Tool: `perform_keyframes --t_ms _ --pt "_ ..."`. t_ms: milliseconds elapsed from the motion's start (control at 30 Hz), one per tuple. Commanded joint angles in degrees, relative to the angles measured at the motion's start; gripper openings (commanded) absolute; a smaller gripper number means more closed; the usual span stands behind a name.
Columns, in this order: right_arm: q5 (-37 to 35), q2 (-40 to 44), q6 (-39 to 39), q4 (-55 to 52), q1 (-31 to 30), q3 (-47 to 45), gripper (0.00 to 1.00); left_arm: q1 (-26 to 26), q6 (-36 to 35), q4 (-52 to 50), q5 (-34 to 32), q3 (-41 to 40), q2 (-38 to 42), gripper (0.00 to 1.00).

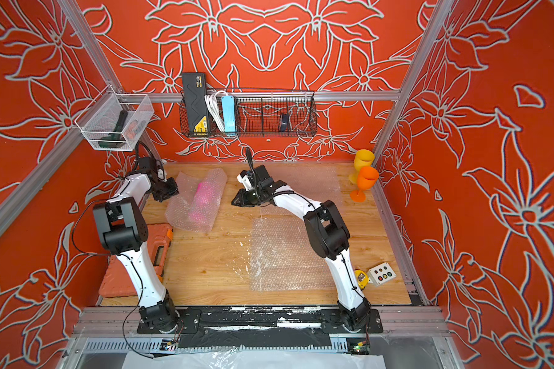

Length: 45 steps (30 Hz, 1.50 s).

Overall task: Unpack wine glasses from bubble wrap
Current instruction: Unwrap the bubble wrap at the center of the board.

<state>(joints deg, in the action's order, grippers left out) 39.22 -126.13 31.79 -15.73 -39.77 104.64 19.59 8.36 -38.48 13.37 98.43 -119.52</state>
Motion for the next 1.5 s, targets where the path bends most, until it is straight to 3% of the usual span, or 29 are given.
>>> perform_keyframes --t_ms 0,133,333,500,633,700,967,1200,1467 --pt "0.8 -2.6 -0.5 -1.5 -2.9 6.4 0.27 0.2 0.1 -0.6 1.6 -0.3 1.7 0.39" --pt "0.7 -6.3 0.3 -2.7 -5.6 13.3 0.27 0.0 0.8 1.2 2.9 -2.3 6.0 0.49" --pt "-1.1 -13.1 2.0 -2.7 -9.2 24.2 0.3 -0.4 2.7 4.7 5.5 -7.9 14.0 0.54" --pt "-2.6 -22.0 4.6 -3.3 -11.2 36.8 0.32 0.2 5.5 4.6 4.9 -9.0 17.8 0.54" --pt "-4.0 -30.4 8.0 -3.6 -12.0 49.9 0.35 0.2 7.1 7.0 9.7 -11.9 18.9 0.53" --pt "-5.2 -32.5 9.8 -1.8 -12.0 51.7 0.36 0.2 7.0 7.2 11.7 -13.5 18.0 0.52" --pt "-7.9 -29.6 8.8 -2.3 -10.5 45.6 0.37 0.1 6.8 9.6 14.9 -17.8 18.2 0.5" --pt "-8.6 -25.2 4.7 -3.7 -9.3 34.9 0.37 -2.2 8.1 12.2 19.1 -21.8 17.5 0.48" --pt "-10.4 -11.4 5.3 8.0 -5.0 8.9 0.37 -4.2 7.3 12.5 17.3 -23.4 17.5 0.48"
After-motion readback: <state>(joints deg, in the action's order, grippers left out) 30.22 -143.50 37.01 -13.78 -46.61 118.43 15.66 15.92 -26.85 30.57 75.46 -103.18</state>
